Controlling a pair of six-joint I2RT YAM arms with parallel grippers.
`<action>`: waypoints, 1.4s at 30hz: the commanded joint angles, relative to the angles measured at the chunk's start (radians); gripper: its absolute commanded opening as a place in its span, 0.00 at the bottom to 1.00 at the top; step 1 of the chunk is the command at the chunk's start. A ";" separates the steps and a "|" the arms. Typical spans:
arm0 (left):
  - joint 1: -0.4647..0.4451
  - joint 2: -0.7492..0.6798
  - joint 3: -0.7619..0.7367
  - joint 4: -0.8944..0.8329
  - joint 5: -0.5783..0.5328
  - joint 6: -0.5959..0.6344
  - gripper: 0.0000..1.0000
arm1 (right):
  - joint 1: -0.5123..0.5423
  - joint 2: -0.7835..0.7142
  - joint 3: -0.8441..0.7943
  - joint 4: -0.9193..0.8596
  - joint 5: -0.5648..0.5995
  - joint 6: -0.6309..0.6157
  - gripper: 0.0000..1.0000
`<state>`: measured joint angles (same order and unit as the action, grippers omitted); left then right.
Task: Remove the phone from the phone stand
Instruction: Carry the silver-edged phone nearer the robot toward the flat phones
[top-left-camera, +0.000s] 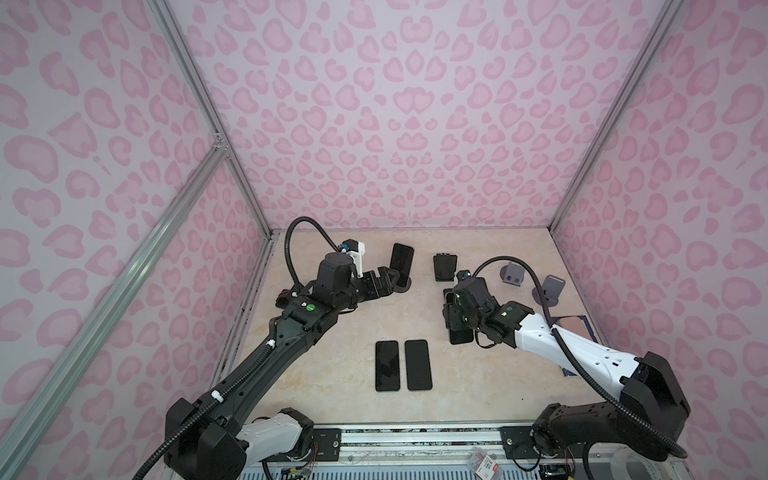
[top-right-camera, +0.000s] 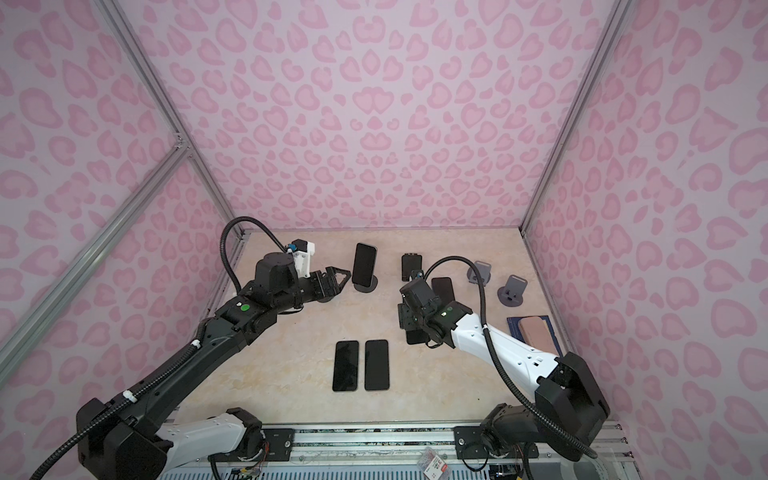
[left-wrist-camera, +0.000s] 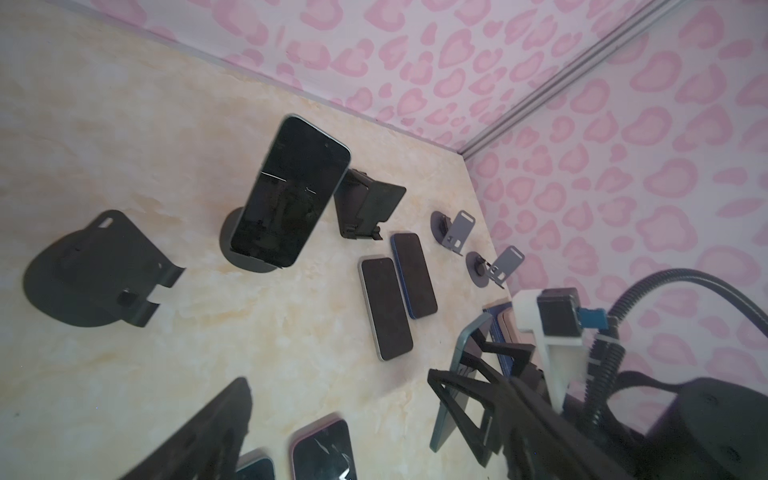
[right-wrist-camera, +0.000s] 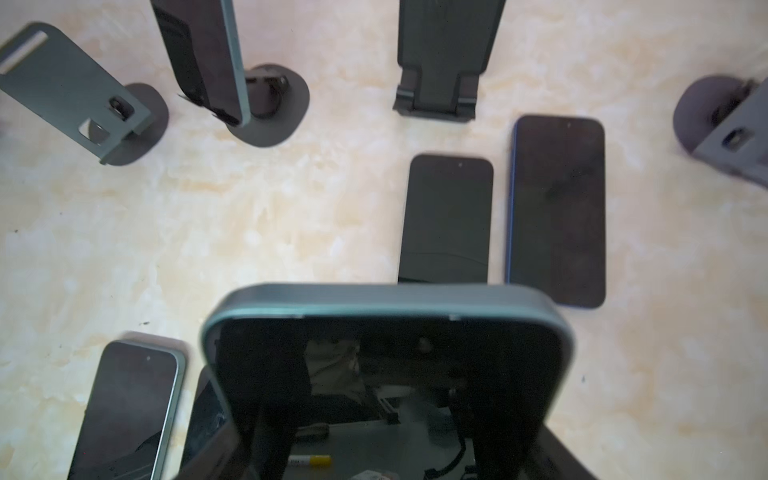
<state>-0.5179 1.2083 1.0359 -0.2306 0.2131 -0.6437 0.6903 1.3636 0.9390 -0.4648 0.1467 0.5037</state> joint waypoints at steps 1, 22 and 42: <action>-0.025 0.012 0.018 0.035 0.048 0.021 0.95 | 0.012 -0.007 -0.032 -0.070 -0.044 0.114 0.65; -0.034 0.010 0.021 0.021 0.026 0.025 0.94 | 0.141 0.067 -0.169 -0.043 -0.081 0.259 0.66; -0.034 0.000 0.019 0.016 0.008 0.024 0.94 | 0.155 0.200 -0.177 0.053 -0.083 0.282 0.69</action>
<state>-0.5518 1.2179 1.0443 -0.2352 0.2272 -0.6273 0.8463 1.5402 0.7670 -0.4393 0.0757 0.7731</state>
